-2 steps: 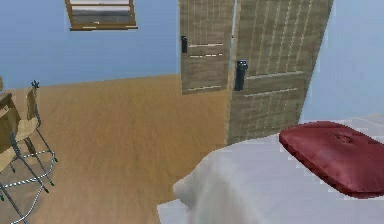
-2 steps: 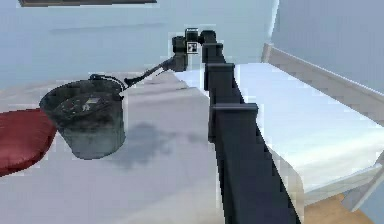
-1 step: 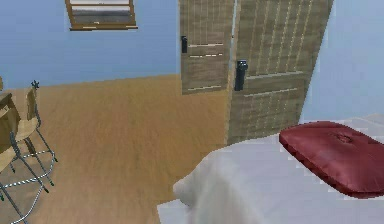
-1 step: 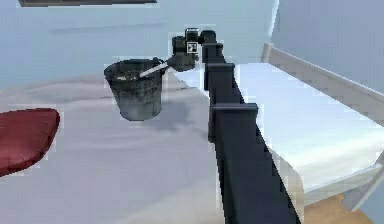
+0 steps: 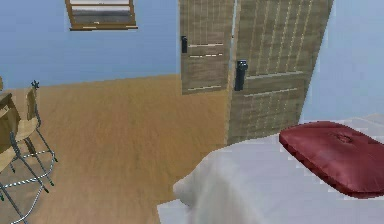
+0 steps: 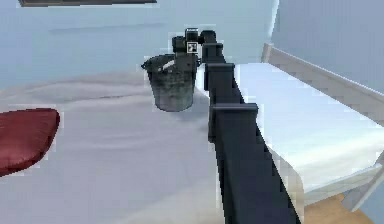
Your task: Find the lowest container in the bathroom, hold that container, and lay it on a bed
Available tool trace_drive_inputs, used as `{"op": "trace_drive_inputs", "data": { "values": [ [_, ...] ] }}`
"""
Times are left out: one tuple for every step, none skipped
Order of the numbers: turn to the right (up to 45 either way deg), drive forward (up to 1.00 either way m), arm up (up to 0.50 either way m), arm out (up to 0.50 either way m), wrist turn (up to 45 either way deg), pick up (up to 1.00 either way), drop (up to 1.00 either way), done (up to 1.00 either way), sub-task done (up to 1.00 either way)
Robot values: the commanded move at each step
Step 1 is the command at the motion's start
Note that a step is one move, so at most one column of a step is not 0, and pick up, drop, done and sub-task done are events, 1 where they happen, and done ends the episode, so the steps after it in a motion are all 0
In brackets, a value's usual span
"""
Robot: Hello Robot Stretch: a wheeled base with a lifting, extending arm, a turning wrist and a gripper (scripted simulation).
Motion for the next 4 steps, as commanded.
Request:
{"op": "trace_drive_inputs", "data": {
  "values": [
    [0.0,0.00,-0.04,0.00,0.0,0.00,0.00,0.00,0.00],
    [0.0,0.00,-0.32,0.00,0.0,0.00,0.00,0.00,0.00],
    [0.0,0.00,0.00,0.00,0.0,0.00,1.00,0.00,0.00],
    [0.0,0.00,0.04,0.00,0.0,0.00,0.00,0.00,0.00]
  ]
}}
